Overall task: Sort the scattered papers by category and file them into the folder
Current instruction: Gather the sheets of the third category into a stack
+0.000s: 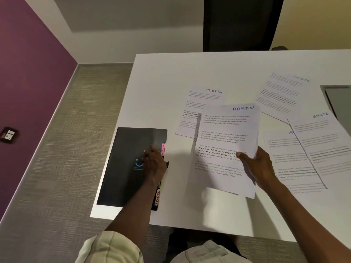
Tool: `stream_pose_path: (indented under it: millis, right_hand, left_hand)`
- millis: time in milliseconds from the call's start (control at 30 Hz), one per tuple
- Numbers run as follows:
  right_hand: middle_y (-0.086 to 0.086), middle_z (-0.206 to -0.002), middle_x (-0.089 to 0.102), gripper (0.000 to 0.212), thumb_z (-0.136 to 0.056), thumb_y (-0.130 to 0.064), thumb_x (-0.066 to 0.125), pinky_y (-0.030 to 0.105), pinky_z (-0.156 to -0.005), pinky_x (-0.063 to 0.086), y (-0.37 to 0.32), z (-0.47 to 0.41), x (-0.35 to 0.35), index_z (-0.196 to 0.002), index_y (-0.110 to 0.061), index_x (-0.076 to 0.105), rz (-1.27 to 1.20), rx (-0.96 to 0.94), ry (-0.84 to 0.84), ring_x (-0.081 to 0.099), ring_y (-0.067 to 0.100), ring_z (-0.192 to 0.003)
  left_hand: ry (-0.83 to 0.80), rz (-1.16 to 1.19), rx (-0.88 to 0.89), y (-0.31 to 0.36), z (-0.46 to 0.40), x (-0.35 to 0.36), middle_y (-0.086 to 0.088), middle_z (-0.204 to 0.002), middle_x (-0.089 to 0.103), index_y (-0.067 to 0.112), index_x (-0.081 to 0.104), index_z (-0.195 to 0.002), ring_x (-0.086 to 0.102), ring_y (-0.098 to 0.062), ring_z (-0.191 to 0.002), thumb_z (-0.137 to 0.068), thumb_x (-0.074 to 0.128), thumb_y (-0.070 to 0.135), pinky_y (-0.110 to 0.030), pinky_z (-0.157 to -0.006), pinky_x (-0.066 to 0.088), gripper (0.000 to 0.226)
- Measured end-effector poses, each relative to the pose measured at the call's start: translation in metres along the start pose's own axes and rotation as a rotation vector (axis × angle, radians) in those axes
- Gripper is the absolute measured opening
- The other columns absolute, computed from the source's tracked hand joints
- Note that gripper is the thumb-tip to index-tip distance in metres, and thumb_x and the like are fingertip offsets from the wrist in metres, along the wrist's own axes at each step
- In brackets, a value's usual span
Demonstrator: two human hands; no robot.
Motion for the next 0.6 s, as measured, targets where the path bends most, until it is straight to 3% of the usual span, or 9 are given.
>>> stream_pose_path:
  millis: [100, 233, 400, 500, 600]
  right_hand:
    - [-0.001, -0.106, 0.069, 0.038, -0.084, -0.014, 0.073, 0.025, -0.073, 0.046, -0.002, -0.001, -0.003, -0.119, -0.016, 0.061, 0.018, -0.019, -0.012, 0.065, 0.021, -0.095]
    - [-0.001, -0.103, 0.067, 0.038, -0.085, -0.012, 0.072, 0.017, -0.064, 0.043, -0.008, 0.001, -0.003, -0.121, -0.015, 0.06, 0.032, -0.04, -0.032, 0.062, 0.005, -0.083]
    - [-0.001, -0.102, 0.064, 0.038, -0.085, -0.012, 0.072, 0.014, -0.062, 0.039, -0.012, 0.001, -0.005, -0.121, -0.014, 0.06, 0.068, -0.058, -0.027, 0.059, 0.015, -0.085]
    - [-0.001, -0.103, 0.065, 0.037, -0.085, -0.012, 0.072, 0.013, -0.062, 0.04, -0.013, 0.001, -0.006, -0.12, -0.015, 0.06, 0.099, -0.076, -0.035, 0.06, 0.011, -0.083]
    - [-0.001, -0.104, 0.065, 0.037, -0.085, -0.014, 0.072, 0.015, -0.063, 0.04, -0.018, 0.0, -0.004, -0.12, -0.014, 0.06, 0.148, -0.11, -0.043, 0.06, 0.016, -0.088]
  left_hand:
    - [0.054, -0.12, 0.057, 0.003, 0.005, -0.002, -0.028, -0.135, 0.049, 0.001, 0.018, -0.149, 0.06, -0.037, -0.115, -0.086, 0.073, 0.03, -0.043, -0.094, 0.052, 0.089]
    - [0.116, -0.293, 0.079, 0.007, 0.016, 0.0, -0.028, -0.131, 0.054, 0.002, 0.026, -0.144, 0.065, -0.036, -0.107, -0.093, 0.057, 0.019, -0.041, -0.086, 0.057, 0.062]
    - [0.093, -0.28, 0.019, 0.008, 0.015, 0.01, -0.036, -0.133, 0.053, -0.01, 0.019, -0.15, 0.069, -0.037, -0.104, -0.095, 0.055, 0.018, -0.036, -0.079, 0.057, 0.072]
    - [-0.007, -0.168, -0.036, 0.006, 0.012, 0.009, -0.026, -0.098, 0.071, -0.012, 0.049, -0.135, 0.073, -0.024, -0.071, -0.07, 0.084, 0.028, -0.028, -0.055, 0.056, 0.084]
    - [-0.005, -0.048, -0.072, 0.008, 0.015, -0.011, -0.01, -0.072, 0.072, -0.006, 0.063, -0.121, 0.07, -0.017, -0.058, -0.065, 0.088, 0.023, -0.025, -0.046, 0.051, 0.068]
Point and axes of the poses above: each hand's wrist, its own z-axis away from the middle knuckle, its own x-axis out of the palm, y = z × x, the point moved 1 cm from there along -z, towards the middle knuckle
